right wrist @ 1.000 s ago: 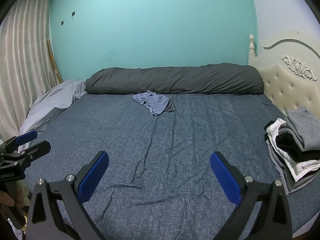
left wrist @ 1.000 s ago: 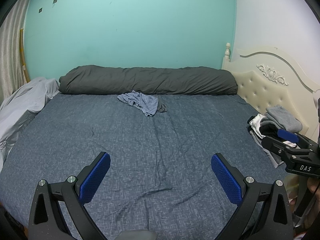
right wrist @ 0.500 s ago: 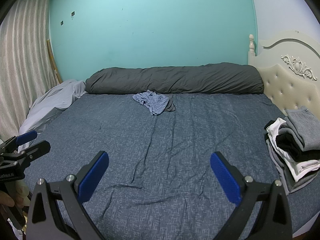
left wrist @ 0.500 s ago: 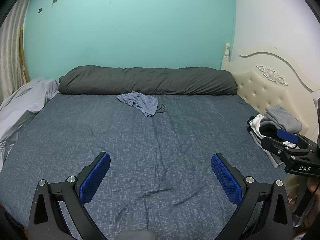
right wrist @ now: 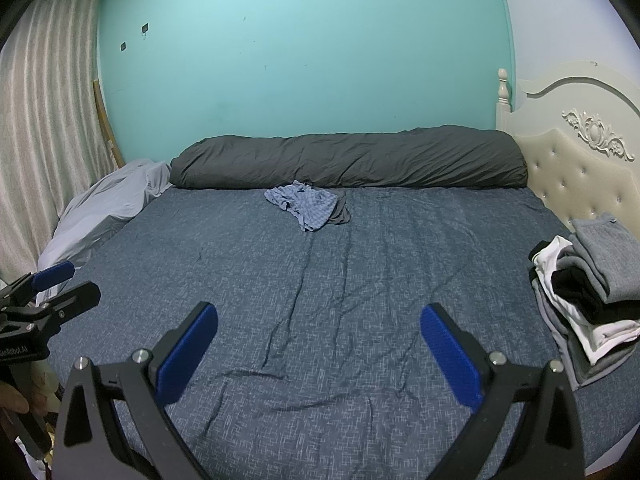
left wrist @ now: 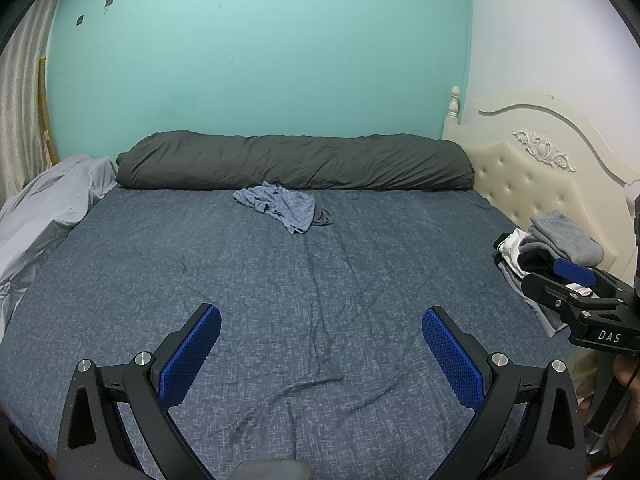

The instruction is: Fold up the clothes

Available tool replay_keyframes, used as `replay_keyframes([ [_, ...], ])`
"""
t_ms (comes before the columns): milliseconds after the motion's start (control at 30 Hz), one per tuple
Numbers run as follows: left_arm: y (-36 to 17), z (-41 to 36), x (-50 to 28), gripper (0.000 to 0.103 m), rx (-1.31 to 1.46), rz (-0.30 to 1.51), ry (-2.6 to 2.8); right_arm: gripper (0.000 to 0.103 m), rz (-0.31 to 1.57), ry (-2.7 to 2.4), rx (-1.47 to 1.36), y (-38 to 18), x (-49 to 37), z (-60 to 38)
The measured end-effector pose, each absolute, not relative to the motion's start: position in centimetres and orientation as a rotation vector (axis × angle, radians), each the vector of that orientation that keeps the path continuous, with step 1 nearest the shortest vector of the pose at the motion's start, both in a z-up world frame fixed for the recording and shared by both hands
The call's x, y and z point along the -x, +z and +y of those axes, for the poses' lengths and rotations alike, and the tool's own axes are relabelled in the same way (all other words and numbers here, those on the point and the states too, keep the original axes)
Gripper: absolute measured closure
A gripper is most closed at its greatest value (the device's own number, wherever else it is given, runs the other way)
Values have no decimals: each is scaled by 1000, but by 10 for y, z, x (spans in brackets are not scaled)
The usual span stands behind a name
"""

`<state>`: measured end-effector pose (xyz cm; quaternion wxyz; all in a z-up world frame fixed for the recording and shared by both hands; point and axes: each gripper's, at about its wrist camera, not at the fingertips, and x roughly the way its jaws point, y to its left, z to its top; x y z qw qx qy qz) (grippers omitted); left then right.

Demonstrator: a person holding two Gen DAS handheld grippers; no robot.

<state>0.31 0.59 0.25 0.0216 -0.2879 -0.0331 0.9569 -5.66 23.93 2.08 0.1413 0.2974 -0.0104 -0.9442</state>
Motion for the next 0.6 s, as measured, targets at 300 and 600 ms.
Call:
replay_keyframes([
  [300,-8,4,12,0,920,-112,2963,1,-47,-2715,-898,7,70,242],
  [600,-49,-9,71,0,1010,-152,2963,1,-52,-2673,-987,-34,125,236],
])
